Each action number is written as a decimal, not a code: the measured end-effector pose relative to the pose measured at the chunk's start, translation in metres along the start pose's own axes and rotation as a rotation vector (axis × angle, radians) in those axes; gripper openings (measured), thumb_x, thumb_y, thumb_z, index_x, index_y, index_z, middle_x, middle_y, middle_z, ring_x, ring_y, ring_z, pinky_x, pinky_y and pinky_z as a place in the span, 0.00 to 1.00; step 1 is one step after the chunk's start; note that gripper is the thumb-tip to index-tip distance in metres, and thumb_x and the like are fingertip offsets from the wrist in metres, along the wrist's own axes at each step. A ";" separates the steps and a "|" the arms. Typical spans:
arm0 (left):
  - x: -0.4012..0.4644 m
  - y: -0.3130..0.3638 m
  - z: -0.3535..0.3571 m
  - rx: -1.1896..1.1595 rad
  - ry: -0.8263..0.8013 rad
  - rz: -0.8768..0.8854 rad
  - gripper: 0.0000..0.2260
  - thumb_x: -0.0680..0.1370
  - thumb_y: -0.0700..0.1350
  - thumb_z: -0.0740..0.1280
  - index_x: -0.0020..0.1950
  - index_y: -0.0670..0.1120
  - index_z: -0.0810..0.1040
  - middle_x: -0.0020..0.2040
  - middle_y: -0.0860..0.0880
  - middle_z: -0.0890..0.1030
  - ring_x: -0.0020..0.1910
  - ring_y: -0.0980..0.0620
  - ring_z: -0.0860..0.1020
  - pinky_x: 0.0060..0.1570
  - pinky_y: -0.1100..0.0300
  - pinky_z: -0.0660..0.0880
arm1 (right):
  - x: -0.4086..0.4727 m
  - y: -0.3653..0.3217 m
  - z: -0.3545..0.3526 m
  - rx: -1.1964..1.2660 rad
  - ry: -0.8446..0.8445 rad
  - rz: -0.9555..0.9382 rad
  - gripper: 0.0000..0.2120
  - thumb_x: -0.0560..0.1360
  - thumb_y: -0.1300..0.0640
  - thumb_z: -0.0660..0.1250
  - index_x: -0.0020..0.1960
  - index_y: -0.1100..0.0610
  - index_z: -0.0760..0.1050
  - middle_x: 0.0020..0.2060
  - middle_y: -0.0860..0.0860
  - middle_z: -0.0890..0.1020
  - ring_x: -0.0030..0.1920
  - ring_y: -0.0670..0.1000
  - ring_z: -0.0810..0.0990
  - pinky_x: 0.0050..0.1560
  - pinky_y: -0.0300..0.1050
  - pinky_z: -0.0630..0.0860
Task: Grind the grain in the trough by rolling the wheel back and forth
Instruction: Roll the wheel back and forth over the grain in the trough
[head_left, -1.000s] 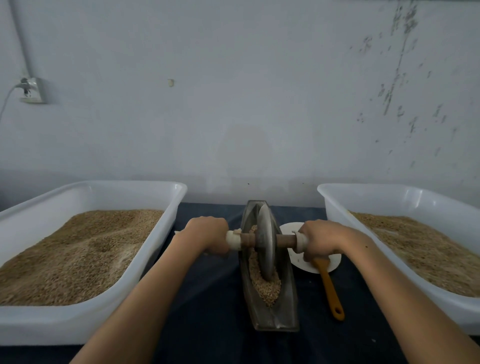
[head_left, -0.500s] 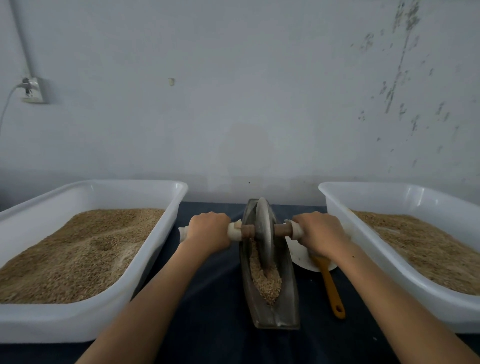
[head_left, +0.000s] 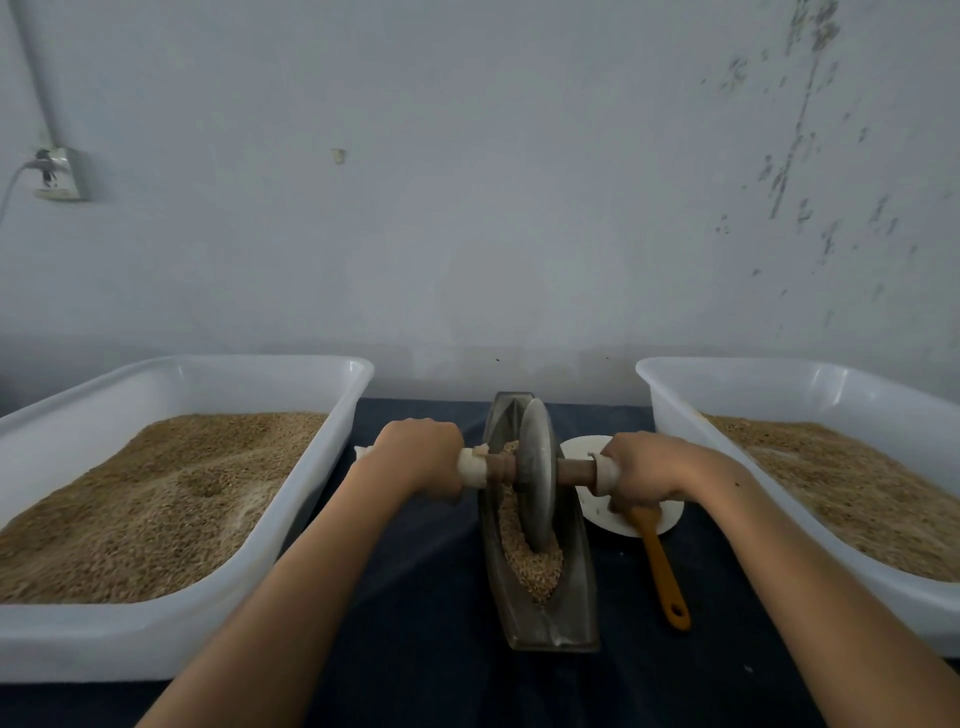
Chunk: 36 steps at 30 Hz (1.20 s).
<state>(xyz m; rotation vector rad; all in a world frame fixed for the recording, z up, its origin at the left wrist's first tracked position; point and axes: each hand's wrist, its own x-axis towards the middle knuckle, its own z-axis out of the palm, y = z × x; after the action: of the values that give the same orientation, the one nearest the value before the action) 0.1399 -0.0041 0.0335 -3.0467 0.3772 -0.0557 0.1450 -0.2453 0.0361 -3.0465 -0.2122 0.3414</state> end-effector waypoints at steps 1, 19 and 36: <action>0.000 -0.001 0.002 -0.010 0.012 -0.007 0.15 0.71 0.50 0.71 0.56 0.48 0.77 0.44 0.51 0.78 0.45 0.51 0.78 0.47 0.56 0.74 | 0.001 -0.001 0.001 -0.050 0.051 -0.002 0.08 0.71 0.57 0.71 0.40 0.47 0.72 0.40 0.50 0.81 0.39 0.48 0.80 0.36 0.40 0.73; 0.004 -0.008 0.004 -0.125 -0.194 -0.051 0.14 0.71 0.49 0.72 0.53 0.46 0.77 0.39 0.50 0.80 0.37 0.52 0.78 0.41 0.58 0.75 | -0.007 -0.013 -0.004 -0.162 0.080 -0.015 0.10 0.72 0.55 0.71 0.52 0.52 0.76 0.45 0.50 0.81 0.46 0.49 0.80 0.46 0.43 0.76; 0.007 -0.006 0.023 -0.080 0.184 -0.064 0.05 0.73 0.50 0.68 0.46 0.51 0.75 0.43 0.52 0.79 0.40 0.54 0.74 0.42 0.59 0.70 | 0.000 -0.015 0.016 -0.202 0.565 -0.081 0.04 0.76 0.55 0.63 0.43 0.48 0.70 0.42 0.47 0.80 0.42 0.50 0.77 0.47 0.45 0.75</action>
<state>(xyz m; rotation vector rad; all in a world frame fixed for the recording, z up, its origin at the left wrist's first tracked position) 0.1487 0.0019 0.0117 -3.1417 0.3002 -0.3350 0.1398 -0.2292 0.0216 -3.1552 -0.3450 -0.5738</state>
